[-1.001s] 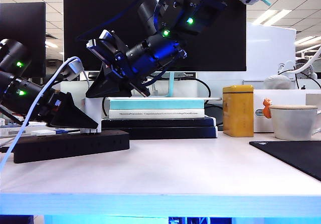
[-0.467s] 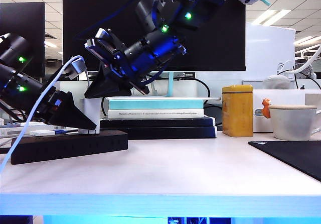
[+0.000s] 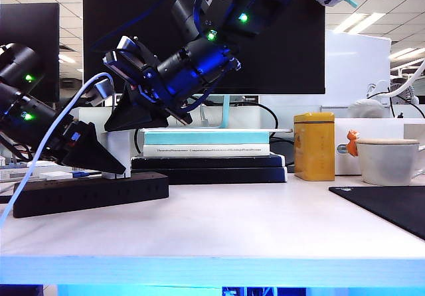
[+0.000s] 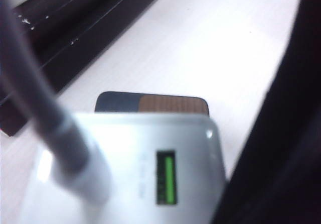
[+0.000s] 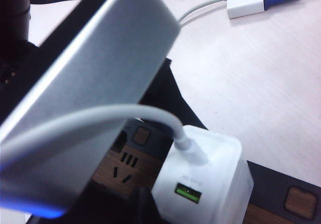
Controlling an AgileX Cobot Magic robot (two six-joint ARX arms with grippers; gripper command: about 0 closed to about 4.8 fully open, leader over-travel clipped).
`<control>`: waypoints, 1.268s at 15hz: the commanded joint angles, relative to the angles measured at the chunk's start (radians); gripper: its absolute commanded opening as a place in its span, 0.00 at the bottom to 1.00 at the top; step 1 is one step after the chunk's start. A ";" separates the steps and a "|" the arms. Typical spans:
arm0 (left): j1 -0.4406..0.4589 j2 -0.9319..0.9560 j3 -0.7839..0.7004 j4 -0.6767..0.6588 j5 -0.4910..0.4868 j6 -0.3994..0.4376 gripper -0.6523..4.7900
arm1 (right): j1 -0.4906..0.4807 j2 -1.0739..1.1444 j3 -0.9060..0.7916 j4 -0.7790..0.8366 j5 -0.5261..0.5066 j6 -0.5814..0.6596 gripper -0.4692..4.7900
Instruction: Plug the white charger into the left socket.
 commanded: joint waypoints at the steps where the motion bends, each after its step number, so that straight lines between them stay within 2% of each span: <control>1: 0.005 0.013 -0.016 -0.127 -0.071 -0.064 0.32 | 0.011 0.034 -0.030 -0.230 0.032 -0.025 0.09; 2: 0.005 0.013 -0.016 -0.127 -0.071 -0.066 0.40 | 0.011 0.034 -0.030 -0.232 0.032 -0.025 0.09; 4: 0.005 0.013 -0.016 -0.125 -0.071 -0.074 0.63 | 0.010 0.034 -0.030 -0.226 0.032 -0.025 0.09; 5: 0.005 0.013 -0.016 -0.119 -0.071 -0.093 0.67 | 0.010 0.034 -0.030 -0.225 0.032 -0.025 0.09; 11: 0.006 -0.045 -0.016 -0.122 -0.075 -0.096 0.67 | 0.007 0.028 -0.010 -0.220 0.027 -0.025 0.09; 14: 0.006 -0.079 -0.016 -0.122 -0.088 -0.099 0.77 | 0.007 0.009 0.032 -0.241 0.025 -0.036 0.09; 19: 0.007 -0.188 -0.016 -0.125 -0.110 -0.154 0.77 | -0.005 -0.070 0.105 -0.293 0.028 -0.055 0.09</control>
